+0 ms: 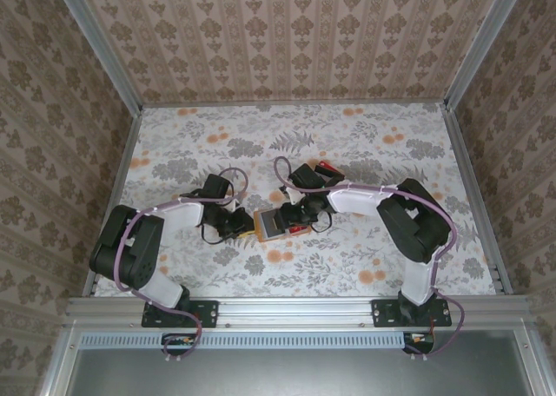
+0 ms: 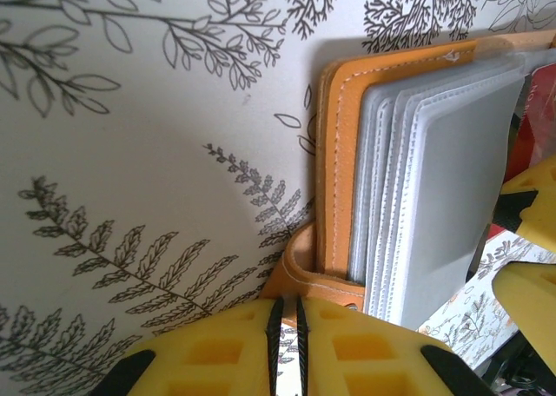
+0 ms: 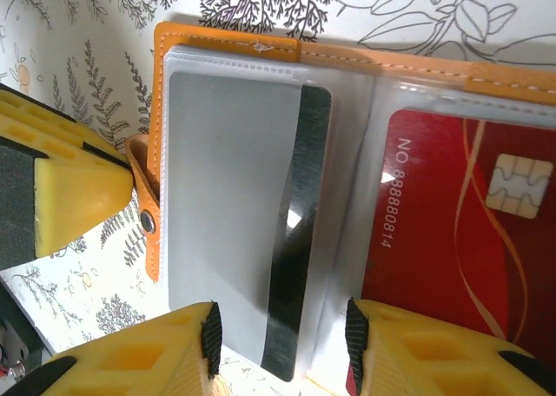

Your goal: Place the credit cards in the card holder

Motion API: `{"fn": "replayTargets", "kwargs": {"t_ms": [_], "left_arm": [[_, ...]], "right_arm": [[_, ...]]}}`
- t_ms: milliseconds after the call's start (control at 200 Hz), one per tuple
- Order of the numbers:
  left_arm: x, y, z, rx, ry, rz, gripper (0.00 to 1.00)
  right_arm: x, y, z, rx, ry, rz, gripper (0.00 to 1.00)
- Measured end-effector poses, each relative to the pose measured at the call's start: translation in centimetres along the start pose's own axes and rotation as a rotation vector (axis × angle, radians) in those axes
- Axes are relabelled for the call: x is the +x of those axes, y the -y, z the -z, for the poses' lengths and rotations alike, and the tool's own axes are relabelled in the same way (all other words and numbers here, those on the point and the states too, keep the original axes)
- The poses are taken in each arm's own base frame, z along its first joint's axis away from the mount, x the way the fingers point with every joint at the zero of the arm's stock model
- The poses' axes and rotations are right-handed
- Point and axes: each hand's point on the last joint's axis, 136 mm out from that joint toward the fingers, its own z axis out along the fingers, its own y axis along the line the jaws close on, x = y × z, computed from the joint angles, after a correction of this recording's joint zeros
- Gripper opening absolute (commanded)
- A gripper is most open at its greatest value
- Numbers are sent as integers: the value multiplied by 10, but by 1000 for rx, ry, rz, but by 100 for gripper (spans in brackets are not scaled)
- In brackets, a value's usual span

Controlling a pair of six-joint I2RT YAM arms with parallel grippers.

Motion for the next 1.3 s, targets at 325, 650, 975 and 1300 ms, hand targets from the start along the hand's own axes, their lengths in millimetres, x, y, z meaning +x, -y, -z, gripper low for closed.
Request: {"fn": "replayTargets", "kwargs": {"t_ms": [325, 650, 975, 1300], "left_arm": [[-10, 14, 17, -21, 33, -26, 38], [-24, 45, 44, -34, 95, -122, 39], [-22, 59, 7, -162, -7, -245, 38], [-22, 40, -11, -222, -54, -232, 36]], "right_arm": [[-12, -16, 31, -29, 78, 27, 45], [2, 31, 50, 121, 110, -41, 46], [16, 49, 38, 171, 76, -65, 59], [8, 55, 24, 192, 43, -80, 46]]}}
